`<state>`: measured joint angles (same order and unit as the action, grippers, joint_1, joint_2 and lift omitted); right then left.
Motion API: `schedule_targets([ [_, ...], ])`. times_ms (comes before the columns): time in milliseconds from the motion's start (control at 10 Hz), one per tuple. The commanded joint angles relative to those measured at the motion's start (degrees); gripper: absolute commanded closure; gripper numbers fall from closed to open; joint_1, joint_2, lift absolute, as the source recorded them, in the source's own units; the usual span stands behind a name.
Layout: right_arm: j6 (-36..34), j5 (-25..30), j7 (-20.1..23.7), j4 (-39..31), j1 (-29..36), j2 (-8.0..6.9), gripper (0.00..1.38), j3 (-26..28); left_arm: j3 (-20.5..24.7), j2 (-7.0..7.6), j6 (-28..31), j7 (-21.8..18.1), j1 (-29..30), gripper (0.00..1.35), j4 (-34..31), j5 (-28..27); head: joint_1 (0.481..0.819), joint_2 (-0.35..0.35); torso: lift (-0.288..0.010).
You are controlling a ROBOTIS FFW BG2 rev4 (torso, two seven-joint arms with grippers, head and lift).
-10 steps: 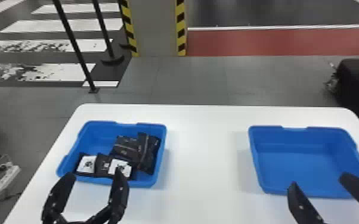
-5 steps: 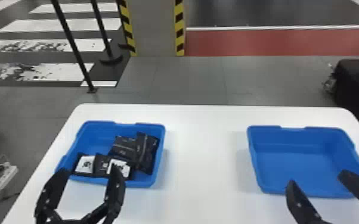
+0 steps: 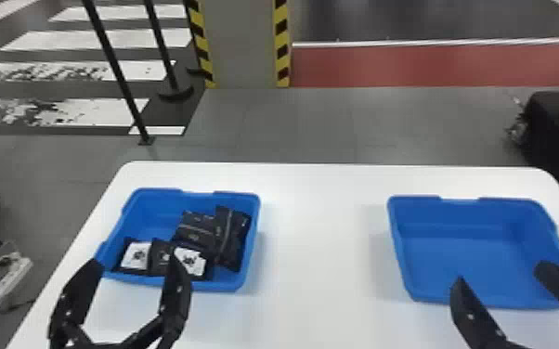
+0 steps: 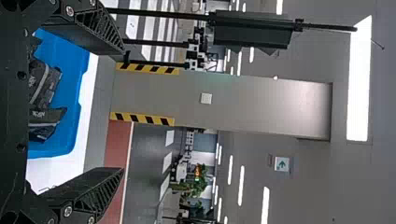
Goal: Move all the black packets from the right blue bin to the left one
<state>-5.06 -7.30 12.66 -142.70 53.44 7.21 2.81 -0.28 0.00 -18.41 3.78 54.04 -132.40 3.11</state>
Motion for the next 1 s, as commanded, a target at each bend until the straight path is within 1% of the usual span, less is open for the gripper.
schedule_targets([
  [0, 0.0, 0.0, 0.0, -0.11, -0.14, 0.0, 0.11, 0.0, 0.28, -0.15, -0.58, 0.0, 0.24, 0.14, 0.0, -0.03, 0.695, 0.106, -0.11],
  [500, 0.0, -0.09, 0.0, 0.18, -0.28, 0.0, 0.11, 0.0, 0.28, -0.15, -1.99, 0.0, -0.04, 0.14, 0.7, 0.14, 0.695, 0.11, -0.11],
  [900, 0.0, -0.35, 0.0, 0.04, -0.28, 0.0, 0.11, 0.0, 0.28, -0.15, -1.99, 0.0, -0.18, 0.14, 0.84, 0.23, 0.695, 0.111, -0.11],
])
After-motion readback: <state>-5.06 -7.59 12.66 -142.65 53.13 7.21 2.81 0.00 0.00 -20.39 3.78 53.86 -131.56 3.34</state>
